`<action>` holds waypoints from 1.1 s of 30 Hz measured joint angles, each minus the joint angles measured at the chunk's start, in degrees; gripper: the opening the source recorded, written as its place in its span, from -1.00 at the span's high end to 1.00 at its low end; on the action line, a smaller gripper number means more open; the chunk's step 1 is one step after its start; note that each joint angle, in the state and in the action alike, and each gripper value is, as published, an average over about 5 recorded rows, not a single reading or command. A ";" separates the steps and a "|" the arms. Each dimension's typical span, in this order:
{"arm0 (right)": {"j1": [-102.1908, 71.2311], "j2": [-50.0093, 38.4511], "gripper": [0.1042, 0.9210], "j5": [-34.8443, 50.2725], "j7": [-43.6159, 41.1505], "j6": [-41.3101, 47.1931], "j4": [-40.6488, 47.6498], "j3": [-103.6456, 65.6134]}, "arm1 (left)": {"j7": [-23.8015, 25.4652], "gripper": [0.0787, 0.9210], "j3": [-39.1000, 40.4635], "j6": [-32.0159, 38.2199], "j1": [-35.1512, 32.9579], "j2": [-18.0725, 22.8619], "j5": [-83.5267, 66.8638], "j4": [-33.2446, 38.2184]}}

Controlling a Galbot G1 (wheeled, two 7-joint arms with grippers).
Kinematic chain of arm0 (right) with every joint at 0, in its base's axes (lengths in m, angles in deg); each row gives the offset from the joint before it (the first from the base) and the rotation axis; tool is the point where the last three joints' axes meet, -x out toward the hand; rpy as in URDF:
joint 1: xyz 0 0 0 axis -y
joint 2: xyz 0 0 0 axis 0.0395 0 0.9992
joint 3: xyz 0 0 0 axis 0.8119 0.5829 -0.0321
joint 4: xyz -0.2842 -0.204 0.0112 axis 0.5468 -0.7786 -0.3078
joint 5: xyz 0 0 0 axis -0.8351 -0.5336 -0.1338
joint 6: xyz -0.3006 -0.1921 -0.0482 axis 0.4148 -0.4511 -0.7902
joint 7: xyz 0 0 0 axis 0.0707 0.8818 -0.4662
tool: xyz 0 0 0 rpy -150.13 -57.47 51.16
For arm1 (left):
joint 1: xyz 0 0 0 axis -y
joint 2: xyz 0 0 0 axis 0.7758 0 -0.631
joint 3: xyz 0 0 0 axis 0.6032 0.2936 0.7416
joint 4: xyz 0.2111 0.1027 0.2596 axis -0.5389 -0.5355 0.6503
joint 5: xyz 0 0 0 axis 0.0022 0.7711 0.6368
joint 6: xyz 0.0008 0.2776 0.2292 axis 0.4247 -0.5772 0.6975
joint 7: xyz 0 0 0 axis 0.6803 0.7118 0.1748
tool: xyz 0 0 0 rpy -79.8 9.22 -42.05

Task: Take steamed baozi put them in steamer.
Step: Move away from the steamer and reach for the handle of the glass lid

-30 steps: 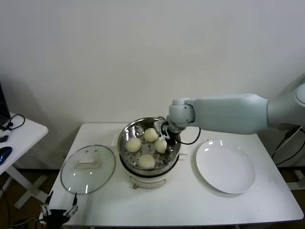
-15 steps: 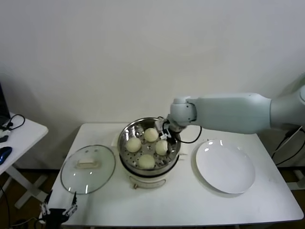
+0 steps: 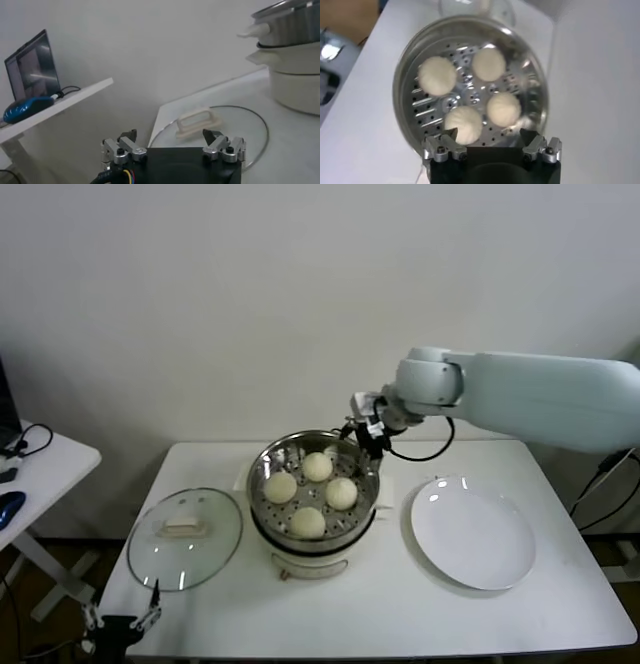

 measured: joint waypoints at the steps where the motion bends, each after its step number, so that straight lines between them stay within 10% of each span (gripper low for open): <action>1: -1.10 -1.35 -0.76 -0.13 0.99 -0.02 -0.61 -1.62 | -0.01 -0.77 0.00 -0.05 0.11 -0.02 -0.07 0.04; 19: -49.26 -20.79 -0.76 -3.91 20.34 -6.77 -14.05 -52.18 | -0.35 -0.77 0.21 -0.64 1.59 -0.53 -0.35 -0.34; 33: -102.05 -11.10 -0.76 -9.18 26.01 -21.34 -19.33 -100.44 | -2.01 -0.77 1.49 0.06 1.95 -1.34 1.16 -0.17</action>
